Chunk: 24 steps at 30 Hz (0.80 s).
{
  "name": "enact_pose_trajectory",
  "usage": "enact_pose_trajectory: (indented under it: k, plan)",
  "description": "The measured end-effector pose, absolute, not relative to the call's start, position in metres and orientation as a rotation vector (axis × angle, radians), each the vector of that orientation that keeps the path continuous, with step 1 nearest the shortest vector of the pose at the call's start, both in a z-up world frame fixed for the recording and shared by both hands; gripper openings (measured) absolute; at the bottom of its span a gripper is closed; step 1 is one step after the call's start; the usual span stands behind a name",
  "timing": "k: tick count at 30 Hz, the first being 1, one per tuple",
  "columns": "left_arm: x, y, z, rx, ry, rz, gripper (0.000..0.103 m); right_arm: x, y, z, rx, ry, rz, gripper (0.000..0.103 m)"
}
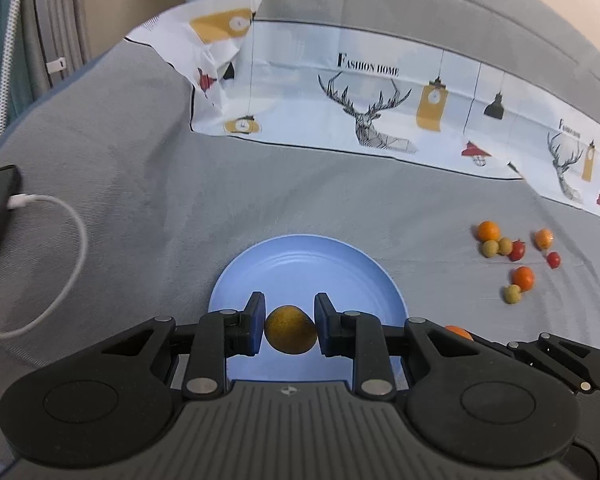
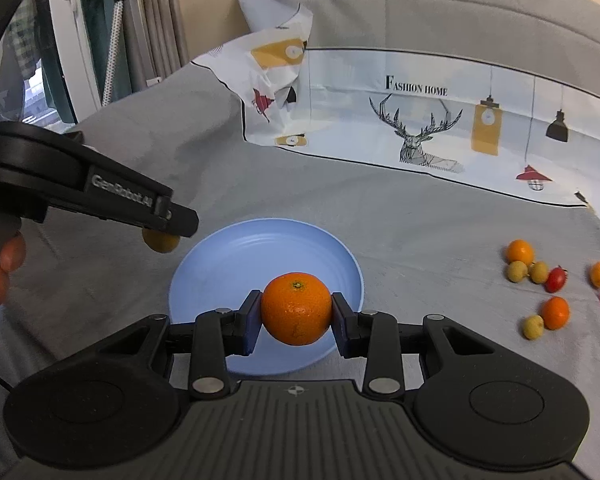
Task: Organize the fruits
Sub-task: 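Release the orange over the blue plate with the right tool while the left drops the plum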
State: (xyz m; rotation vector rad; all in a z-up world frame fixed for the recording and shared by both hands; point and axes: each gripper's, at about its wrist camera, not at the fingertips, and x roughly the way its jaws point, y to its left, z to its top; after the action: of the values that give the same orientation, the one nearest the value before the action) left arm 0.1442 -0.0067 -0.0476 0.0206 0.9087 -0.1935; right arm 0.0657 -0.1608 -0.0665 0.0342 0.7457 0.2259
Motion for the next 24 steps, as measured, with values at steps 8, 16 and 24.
enact_pose_trajectory:
  k: [8,16,24]
  plan:
    - [0.180,-0.013,-0.089,0.050,0.978,-0.163,0.029,0.102,-0.152,-0.096,0.015,0.808,0.236,0.038]
    - [0.201,-0.014,-0.115,0.089,1.014,-0.136,0.048,0.124,-0.141,-0.123,-0.025,0.844,0.248,0.038]
    - [0.183,-0.014,-0.093,0.107,0.944,-0.149,0.103,0.127,-0.139,-0.120,-0.064,0.827,0.237,0.082]
